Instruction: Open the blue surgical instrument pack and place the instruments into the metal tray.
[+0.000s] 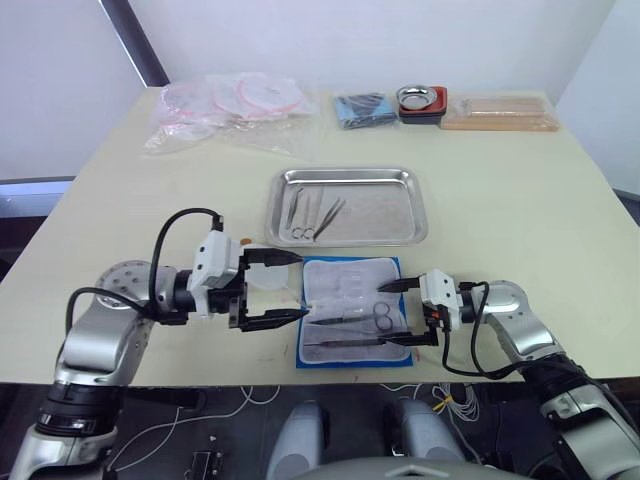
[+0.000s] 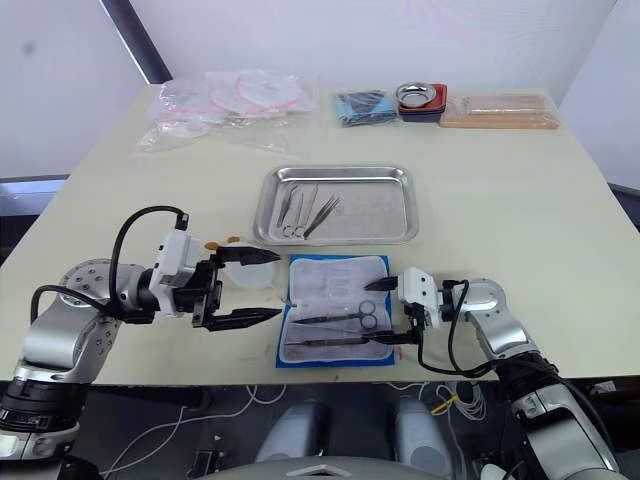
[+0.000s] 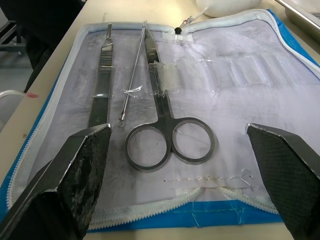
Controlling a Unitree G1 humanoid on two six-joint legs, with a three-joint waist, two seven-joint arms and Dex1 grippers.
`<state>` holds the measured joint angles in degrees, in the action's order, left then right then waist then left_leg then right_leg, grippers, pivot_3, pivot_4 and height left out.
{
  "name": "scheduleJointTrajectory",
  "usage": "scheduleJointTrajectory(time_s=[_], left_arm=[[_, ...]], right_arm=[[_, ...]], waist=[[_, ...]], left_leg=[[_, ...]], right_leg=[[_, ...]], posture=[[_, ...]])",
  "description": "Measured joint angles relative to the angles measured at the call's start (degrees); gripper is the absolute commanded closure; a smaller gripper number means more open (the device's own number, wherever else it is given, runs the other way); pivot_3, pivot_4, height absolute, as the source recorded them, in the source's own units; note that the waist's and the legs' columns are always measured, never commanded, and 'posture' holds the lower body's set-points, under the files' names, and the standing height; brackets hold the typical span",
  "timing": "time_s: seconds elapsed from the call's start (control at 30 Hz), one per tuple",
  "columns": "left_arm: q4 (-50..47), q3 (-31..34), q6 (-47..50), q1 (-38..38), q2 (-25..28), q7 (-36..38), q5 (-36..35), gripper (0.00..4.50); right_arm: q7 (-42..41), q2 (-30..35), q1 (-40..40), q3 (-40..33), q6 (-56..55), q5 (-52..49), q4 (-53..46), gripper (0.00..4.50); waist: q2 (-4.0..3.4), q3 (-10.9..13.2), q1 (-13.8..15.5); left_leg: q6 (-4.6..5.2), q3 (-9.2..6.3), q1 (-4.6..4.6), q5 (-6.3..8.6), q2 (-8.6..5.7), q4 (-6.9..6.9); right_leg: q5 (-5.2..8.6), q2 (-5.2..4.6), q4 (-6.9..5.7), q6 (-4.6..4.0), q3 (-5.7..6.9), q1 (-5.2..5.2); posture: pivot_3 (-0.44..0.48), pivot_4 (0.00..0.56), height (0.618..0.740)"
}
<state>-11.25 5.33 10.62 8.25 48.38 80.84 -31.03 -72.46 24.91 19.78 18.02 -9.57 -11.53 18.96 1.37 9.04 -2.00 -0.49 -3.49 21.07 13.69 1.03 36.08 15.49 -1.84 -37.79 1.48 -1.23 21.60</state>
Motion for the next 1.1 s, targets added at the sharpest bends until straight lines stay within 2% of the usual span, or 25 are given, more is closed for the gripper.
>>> scheduleJointTrajectory(time_s=[0.27, 0.53, 0.67, 1.0, 1.1], left_arm=[[0.79, 0.85, -2.26, -1.86, 1.25, 6.24, -1.61, 0.01], [0.75, -0.43, -4.8, -2.16, -0.8, 6.05, -0.69, 0.01], [0.85, -2.75, -6.97, -1.71, -3.12, 4.92, 1.38, 0.01], [3.71, -5.87, -11.11, -1.02, -6.88, 3.46, 3.99, 0.01], [5.31, -6.57, -12.42, -0.08, -7.69, 3.74, 4.65, 0.01]], right_arm=[[-0.06, 0.14, -0.81, -0.76, 0.01, -0.34, -0.33, 0.0], [-0.79, 1.68, -1.95, -1.63, 0.52, -1.08, -2.8, 0.0], [-0.52, 1.97, -2.56, -2.62, 1.43, -1.63, -4.79, 0.0], [0.38, 3.22, -5.13, -5.17, 4.91, -5.0, -9.64, 0.0], [0.23, 5.24, -6.02, -6.47, 7.33, -6.97, -13.32, 0.0]], waist=[[-0.07, 0.09, 0.25], [-0.2, 0.32, 1.34], [-0.24, 0.35, 1.37], [-0.42, 0.94, 1.4], [-0.53, 1.13, 1.34]], left_leg=[[0.0, -0.07, 0.08, 0.0, 0.03, -0.02], [0.01, -0.04, 0.32, 0.0, -0.02, -0.02], [0.01, 0.02, 0.81, 0.0, -0.07, 0.03], [0.01, 0.07, 0.94, 0.0, -0.22, 0.04], [0.02, 0.01, 1.56, -0.01, -0.3, 0.27]], right_leg=[[0.0, -0.04, 0.09, 0.0, -0.13, 0.05], [-0.01, -0.06, 0.17, 0.01, -0.09, 0.16], [-0.26, 0.19, 0.1, 0.01, 0.13, 0.59], [-0.26, 0.13, 0.11, 0.02, 0.28, 0.67], [-0.29, 0.15, -0.12, 0.04, 0.32, 1.25]], posture=[[0.0, 0.15, 0.74], [0.0, 0.15, 0.74], [0.0, 0.15, 0.74], [0.0, 0.15, 0.74], [0.0, 0.15, 0.74]])
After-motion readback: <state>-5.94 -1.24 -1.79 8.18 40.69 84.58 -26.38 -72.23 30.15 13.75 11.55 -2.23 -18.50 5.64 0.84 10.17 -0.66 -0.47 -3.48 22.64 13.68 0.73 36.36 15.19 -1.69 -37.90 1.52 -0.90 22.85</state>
